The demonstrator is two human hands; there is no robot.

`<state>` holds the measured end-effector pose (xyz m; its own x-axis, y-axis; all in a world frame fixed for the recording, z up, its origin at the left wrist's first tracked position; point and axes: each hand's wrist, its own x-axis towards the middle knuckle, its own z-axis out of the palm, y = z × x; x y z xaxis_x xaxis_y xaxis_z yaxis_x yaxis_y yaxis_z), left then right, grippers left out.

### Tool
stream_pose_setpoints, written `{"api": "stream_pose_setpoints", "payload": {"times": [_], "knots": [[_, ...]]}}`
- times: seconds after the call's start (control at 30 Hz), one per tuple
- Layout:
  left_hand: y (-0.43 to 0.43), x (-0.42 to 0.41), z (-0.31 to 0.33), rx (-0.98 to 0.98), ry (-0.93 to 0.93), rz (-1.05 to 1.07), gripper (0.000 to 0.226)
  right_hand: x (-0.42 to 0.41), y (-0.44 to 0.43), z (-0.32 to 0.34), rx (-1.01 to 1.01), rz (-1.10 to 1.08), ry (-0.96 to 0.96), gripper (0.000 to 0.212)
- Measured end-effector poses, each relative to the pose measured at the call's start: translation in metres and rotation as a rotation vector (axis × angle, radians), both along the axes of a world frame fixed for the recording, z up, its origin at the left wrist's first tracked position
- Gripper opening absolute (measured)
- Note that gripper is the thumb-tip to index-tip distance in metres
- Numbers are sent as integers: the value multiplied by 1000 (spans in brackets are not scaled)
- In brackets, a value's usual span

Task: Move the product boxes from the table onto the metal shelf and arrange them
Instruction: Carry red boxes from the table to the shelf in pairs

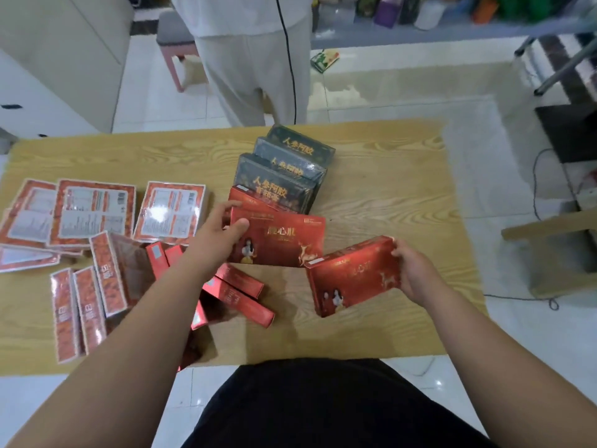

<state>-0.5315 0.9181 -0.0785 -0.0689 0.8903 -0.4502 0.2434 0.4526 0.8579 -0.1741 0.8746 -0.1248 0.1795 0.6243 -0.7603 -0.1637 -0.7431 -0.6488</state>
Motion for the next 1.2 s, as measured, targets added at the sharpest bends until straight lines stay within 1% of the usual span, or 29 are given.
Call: {"api": "stream_pose_setpoints", "payload": {"times": [0.03,0.07,0.13,0.2,0.27,0.3,0.43,0.53,0.63,0.7,0.77,0.93,1.07,1.2], "knots": [[-8,1,3,10,-15,68,27,5,6,2,8,3,13,36],[-16,4,7,26,-34,135,27,9,14,4,20,14,21,37],[-38,5,10,51,-54,268,25,13,27,11,51,54,11,22],[-66,0,11,53,-39,368,21,14,38,14,73,100,-25,23],[-100,-1,14,46,16,433,23,9,45,18,104,150,-60,24],[-118,0,14,59,27,491,22,5,48,20,122,183,-57,22],[-186,10,17,72,-44,734,27,-27,46,30,163,342,-28,17],[-243,7,17,57,-42,874,26,-67,30,37,170,482,-5,23],[-302,-4,19,47,-7,1033,28,-113,5,47,219,657,1,24],[-342,-14,20,44,-22,1128,31,-147,-16,58,230,747,-5,22],[-381,-25,20,39,-60,1222,29,-183,-38,65,250,846,4,21],[-482,-50,17,30,-86,1459,28,-272,-110,81,326,1199,12,10],[-558,-59,17,18,-86,1627,26,-333,-173,80,444,1469,-27,25],[-650,-65,25,12,-54,1818,31,-400,-256,82,555,1698,-43,27]]}}
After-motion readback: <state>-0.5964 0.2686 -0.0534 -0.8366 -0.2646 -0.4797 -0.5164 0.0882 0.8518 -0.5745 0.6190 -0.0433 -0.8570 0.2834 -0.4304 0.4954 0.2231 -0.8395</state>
